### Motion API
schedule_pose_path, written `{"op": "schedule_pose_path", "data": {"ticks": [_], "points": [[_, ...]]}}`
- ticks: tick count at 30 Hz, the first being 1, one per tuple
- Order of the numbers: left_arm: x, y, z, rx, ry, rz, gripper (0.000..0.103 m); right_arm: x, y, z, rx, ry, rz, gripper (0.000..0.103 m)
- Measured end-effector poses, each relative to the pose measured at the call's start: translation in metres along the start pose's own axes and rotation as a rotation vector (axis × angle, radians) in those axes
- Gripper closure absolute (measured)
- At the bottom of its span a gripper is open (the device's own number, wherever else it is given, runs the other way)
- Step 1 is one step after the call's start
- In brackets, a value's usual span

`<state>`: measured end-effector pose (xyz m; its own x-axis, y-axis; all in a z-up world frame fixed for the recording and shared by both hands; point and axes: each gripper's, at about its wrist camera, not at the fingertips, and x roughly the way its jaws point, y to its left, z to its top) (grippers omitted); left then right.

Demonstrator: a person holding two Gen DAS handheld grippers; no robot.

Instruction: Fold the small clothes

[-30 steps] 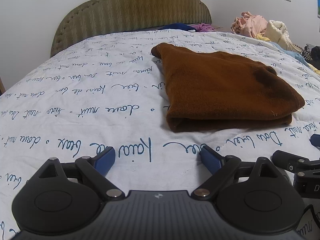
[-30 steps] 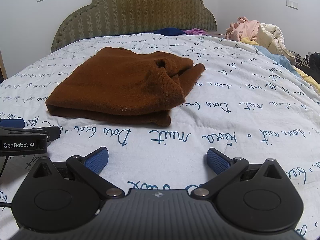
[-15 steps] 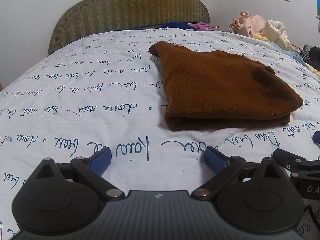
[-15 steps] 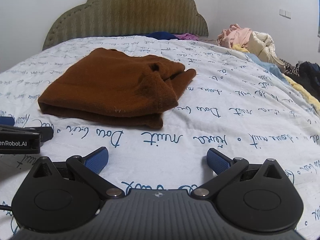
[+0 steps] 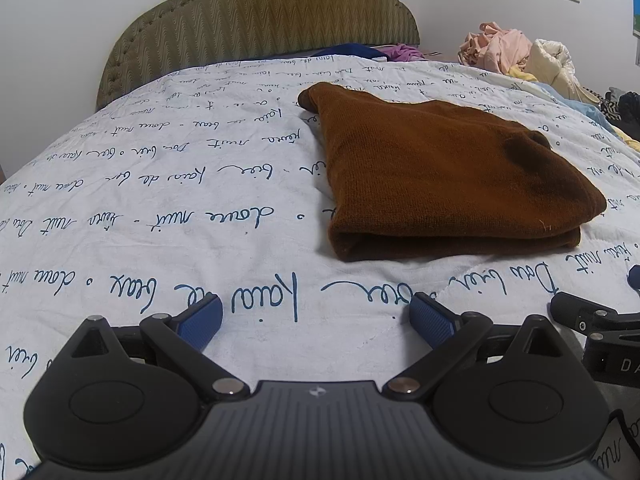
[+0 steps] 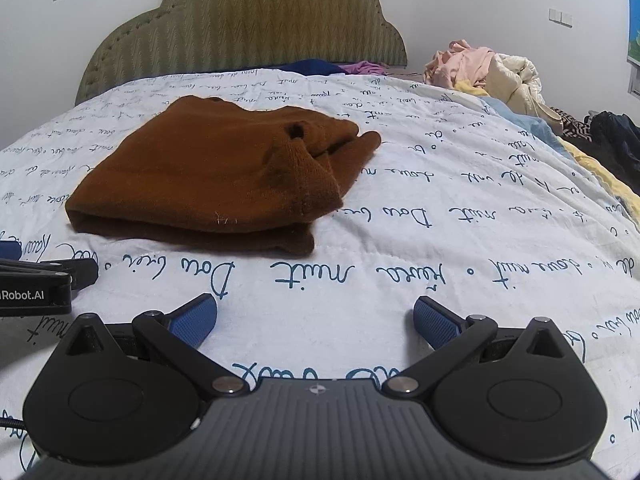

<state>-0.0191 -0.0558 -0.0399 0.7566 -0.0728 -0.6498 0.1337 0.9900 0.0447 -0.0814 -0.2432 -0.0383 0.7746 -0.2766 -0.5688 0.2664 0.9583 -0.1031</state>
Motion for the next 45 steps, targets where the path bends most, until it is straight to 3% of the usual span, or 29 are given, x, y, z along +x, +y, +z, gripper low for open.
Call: {"op": "schedule_pose_path", "data": {"ticks": [45], "points": [[0.0005, -0.0002, 0.0001, 0.003, 0.001, 0.003, 0.001, 0.0027, -0.0028, -0.0003, 0.035, 0.010, 0.004, 0.000]]}}
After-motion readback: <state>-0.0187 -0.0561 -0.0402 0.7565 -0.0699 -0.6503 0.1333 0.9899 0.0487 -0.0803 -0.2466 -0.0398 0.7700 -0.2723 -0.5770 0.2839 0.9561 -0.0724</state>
